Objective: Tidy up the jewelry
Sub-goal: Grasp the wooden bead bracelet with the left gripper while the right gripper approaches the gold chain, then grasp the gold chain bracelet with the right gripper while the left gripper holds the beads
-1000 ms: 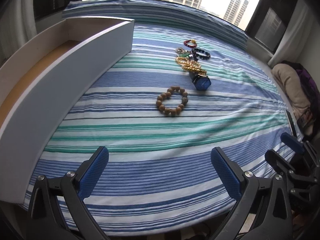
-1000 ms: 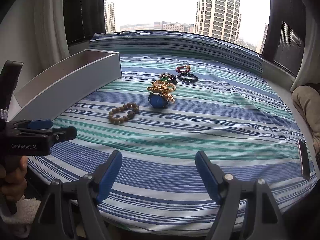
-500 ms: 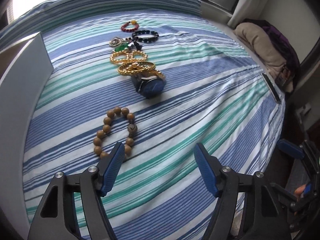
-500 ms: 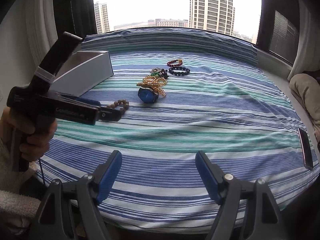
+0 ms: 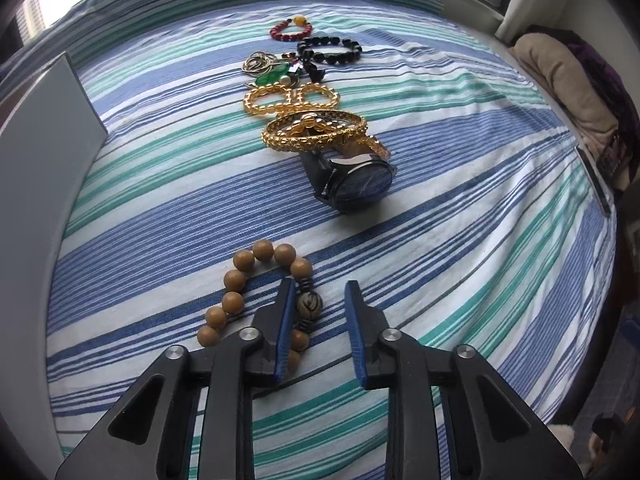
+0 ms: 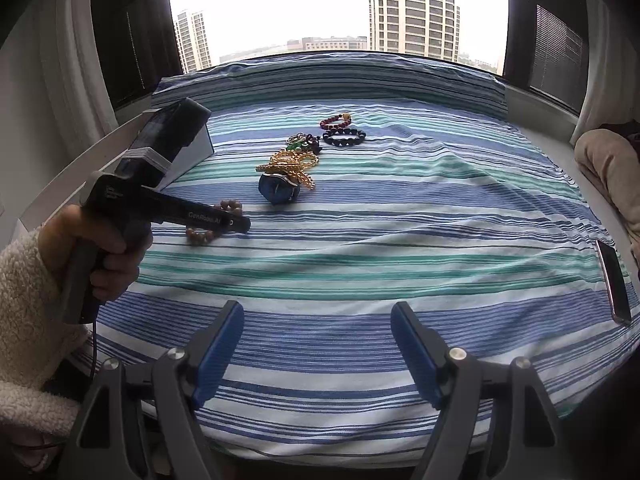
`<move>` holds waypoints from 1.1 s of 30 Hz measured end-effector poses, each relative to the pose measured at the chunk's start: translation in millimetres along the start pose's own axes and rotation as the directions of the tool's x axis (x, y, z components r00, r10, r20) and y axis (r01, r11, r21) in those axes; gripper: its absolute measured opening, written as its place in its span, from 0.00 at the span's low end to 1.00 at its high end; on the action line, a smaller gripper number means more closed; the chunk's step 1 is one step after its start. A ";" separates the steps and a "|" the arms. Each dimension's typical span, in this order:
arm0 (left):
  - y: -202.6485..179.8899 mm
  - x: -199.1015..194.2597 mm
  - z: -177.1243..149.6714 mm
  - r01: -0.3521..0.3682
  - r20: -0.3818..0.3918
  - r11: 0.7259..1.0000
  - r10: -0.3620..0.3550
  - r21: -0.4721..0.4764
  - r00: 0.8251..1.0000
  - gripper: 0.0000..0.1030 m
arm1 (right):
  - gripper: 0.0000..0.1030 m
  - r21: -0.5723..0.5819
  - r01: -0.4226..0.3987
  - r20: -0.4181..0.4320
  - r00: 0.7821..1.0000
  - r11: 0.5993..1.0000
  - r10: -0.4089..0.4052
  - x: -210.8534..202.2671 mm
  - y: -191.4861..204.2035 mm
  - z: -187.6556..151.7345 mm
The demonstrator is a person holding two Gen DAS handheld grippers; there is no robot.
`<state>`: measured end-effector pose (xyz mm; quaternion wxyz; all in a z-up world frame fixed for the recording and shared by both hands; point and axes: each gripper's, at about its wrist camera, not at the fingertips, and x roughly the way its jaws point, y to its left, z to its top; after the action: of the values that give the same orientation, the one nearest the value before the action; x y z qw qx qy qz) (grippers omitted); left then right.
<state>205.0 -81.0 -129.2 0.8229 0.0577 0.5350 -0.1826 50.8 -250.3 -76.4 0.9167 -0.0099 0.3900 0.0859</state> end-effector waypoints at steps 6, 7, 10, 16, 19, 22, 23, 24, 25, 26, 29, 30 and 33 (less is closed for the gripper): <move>17.3 -9.8 -4.7 0.040 0.007 0.992 -0.040 -0.117 0.999 0.11 | 0.75 0.021 -0.019 0.009 1.000 1.000 0.019 1.9 -13.0 14.4; 21.4 -15.5 -7.0 0.051 0.020 0.990 -0.049 -0.133 0.999 0.11 | 0.75 0.026 -0.040 0.015 0.999 0.999 0.040 2.5 -17.0 20.6; 33.4 -36.3 -14.3 0.088 0.060 0.980 -0.078 -0.177 0.995 0.11 | 0.75 0.032 -0.158 0.024 0.987 0.987 0.157 13.3 -29.0 48.2; 55.5 -73.1 -28.8 0.143 0.110 0.959 -0.120 -0.243 0.987 0.11 | 0.73 -0.182 -0.326 -0.082 0.945 0.928 0.316 78.0 16.5 134.7; 64.4 -85.6 -32.5 0.162 0.130 0.949 -0.131 -0.270 0.983 0.11 | 0.45 -0.251 -0.412 -0.239 0.903 0.876 0.356 128.6 54.9 174.0; 72.0 -97.0 -36.8 0.168 0.153 0.942 -0.128 -0.290 0.980 0.11 | 0.44 -0.321 -0.412 -0.383 0.880 0.853 0.281 176.4 87.2 195.7; 74.3 -100.2 -38.7 0.170 0.159 0.940 -0.126 -0.295 0.979 0.11 | 0.44 -0.346 -0.402 -0.425 0.873 0.847 0.241 189.7 97.5 198.8; 76.9 -102.5 -39.9 0.170 0.165 0.938 -0.125 -0.301 0.978 0.11 | 0.44 -0.374 -0.390 -0.467 0.863 0.841 0.193 202.0 107.3 200.1; 79.2 -104.7 -41.8 0.173 0.170 0.936 -0.125 -0.306 0.978 0.11 | 0.42 -0.409 -0.362 -0.490 0.861 0.837 0.133 211.0 113.6 199.1; 82.1 -106.7 -44.0 0.176 0.174 0.934 -0.125 -0.312 0.977 0.11 | 0.38 -0.441 -0.332 -0.505 0.860 0.834 0.075 220.1 120.7 198.1; 88.1 -109.7 -49.0 0.183 0.182 0.929 -0.129 -0.322 0.975 0.11 | 0.32 -0.494 -0.283 -0.549 0.834 0.822 -0.042 240.5 129.9 190.0; 89.2 -109.8 -50.2 0.185 0.182 0.928 -0.131 -0.324 0.975 0.11 | 0.31 -0.506 -0.270 -0.557 0.828 0.819 -0.071 243.0 131.6 188.3; 90.5 -107.6 -51.7 0.185 0.178 0.925 -0.132 -0.331 0.975 0.11 | 0.19 -0.545 -0.219 -0.554 0.818 0.809 -0.152 249.7 134.1 180.3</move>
<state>154.5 43.6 -63.0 0.8412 -0.1452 0.4970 -0.1558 327.3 -65.5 -123.4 0.7052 -0.3102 0.6013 0.2118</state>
